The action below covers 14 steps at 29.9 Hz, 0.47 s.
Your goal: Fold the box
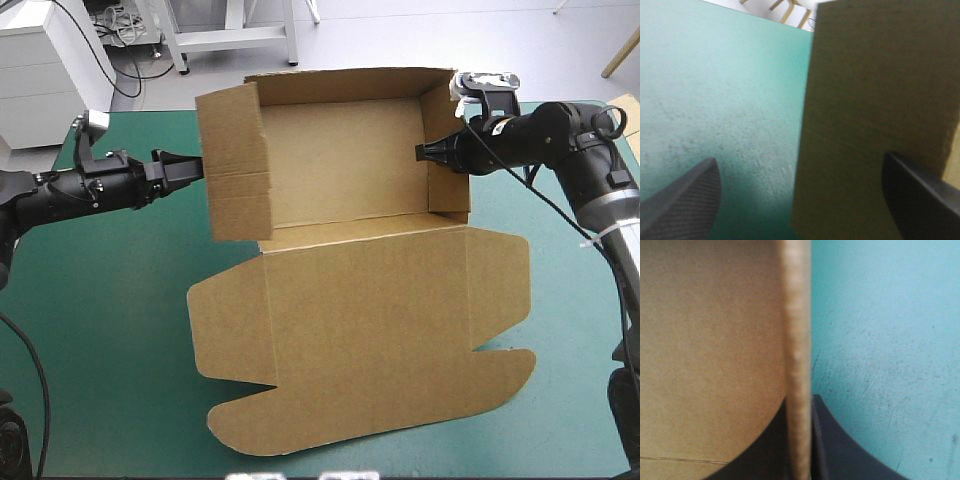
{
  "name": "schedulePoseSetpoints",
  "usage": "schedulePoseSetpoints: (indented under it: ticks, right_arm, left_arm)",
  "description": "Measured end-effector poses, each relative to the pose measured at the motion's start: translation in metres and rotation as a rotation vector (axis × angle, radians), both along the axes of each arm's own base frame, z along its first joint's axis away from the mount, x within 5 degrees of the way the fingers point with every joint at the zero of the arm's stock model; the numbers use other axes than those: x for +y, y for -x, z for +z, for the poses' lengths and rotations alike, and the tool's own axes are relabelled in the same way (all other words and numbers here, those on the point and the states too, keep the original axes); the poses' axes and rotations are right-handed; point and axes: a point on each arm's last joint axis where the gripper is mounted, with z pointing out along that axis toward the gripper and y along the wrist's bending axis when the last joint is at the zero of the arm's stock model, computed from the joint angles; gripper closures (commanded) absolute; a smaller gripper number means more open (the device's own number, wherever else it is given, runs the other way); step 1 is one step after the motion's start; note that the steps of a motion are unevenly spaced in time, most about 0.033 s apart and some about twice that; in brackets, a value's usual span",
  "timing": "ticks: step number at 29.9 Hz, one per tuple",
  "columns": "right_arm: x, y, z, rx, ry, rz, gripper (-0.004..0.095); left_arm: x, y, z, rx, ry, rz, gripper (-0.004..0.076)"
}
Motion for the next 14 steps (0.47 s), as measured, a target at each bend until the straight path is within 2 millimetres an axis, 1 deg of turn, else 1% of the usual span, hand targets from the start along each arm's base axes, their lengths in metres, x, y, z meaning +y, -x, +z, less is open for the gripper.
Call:
schedulePoseSetpoints:
  ticks: [4, 7, 11, 14]
  right_arm:
    - [-0.001, 0.000, 0.000, 0.001, 0.005, -0.005, 0.0927]
    - [-0.001, -0.001, -0.001, 0.001, 0.006, -0.006, 0.0928]
    - [-0.001, -0.001, -0.001, 0.000, 0.010, -0.008, 0.0927]
    - [-0.001, -0.001, -0.001, -0.001, 0.012, -0.008, 0.0925]
  left_arm:
    - [-0.023, 0.002, 0.005, -0.034, 0.035, -0.083, 0.0104]
    - [-0.034, 0.003, 0.011, -0.062, 0.057, -0.120, 0.0104]
    - [-0.042, 0.005, 0.013, -0.073, 0.067, -0.148, 0.0104]
    - [-0.043, 0.005, 0.013, -0.074, 0.067, -0.152, 0.0104]
